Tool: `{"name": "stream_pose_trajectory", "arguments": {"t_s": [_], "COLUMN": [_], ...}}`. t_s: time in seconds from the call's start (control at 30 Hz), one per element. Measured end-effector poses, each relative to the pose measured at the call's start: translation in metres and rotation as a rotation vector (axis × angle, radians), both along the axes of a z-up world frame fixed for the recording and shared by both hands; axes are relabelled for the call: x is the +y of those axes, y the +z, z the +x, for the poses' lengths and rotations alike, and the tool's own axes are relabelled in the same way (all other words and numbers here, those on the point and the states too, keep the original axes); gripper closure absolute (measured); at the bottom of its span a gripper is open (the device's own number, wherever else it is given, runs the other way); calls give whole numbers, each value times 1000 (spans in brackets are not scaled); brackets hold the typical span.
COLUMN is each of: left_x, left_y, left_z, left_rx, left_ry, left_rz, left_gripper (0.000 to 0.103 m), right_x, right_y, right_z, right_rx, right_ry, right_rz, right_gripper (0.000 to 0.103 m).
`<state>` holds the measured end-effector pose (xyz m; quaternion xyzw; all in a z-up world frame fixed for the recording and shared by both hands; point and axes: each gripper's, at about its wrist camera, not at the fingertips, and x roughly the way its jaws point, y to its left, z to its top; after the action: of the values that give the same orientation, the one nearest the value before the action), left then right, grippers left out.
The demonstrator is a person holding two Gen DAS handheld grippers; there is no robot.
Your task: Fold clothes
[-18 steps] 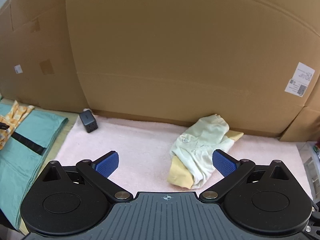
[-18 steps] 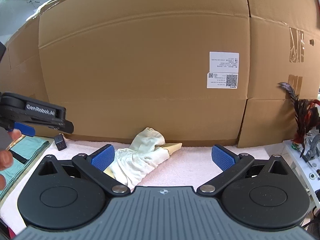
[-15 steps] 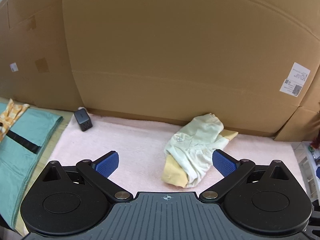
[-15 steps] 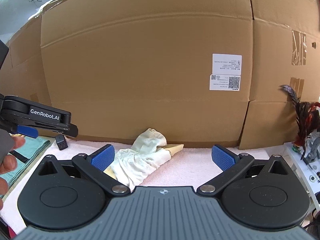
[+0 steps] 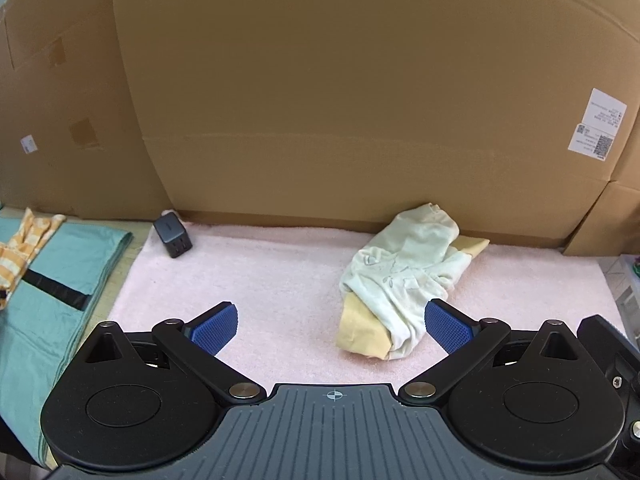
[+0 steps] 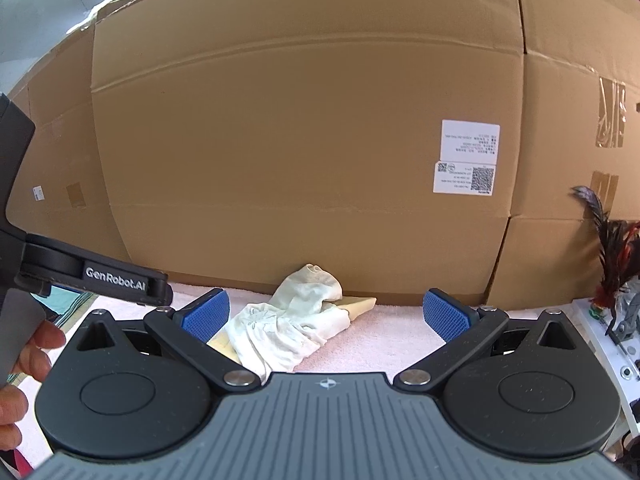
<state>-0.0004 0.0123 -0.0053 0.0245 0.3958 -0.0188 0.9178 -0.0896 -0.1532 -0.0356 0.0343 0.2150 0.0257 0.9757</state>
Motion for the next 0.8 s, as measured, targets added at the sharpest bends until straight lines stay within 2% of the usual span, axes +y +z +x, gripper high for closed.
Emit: {"name": "stream_pose_trajectory", "arguments": {"t_s": [0.8], "left_x": [10], "left_y": [-5], "left_z": [-4], "left_rx": [-9], "left_ry": [-18], "left_rz": [-12], "left_gripper": [0], "right_x": [14], "right_y": [3], "right_z": [11], "right_rx": [-14], "right_ry": [26], "right_rz": [-3], "right_gripper": [0]}}
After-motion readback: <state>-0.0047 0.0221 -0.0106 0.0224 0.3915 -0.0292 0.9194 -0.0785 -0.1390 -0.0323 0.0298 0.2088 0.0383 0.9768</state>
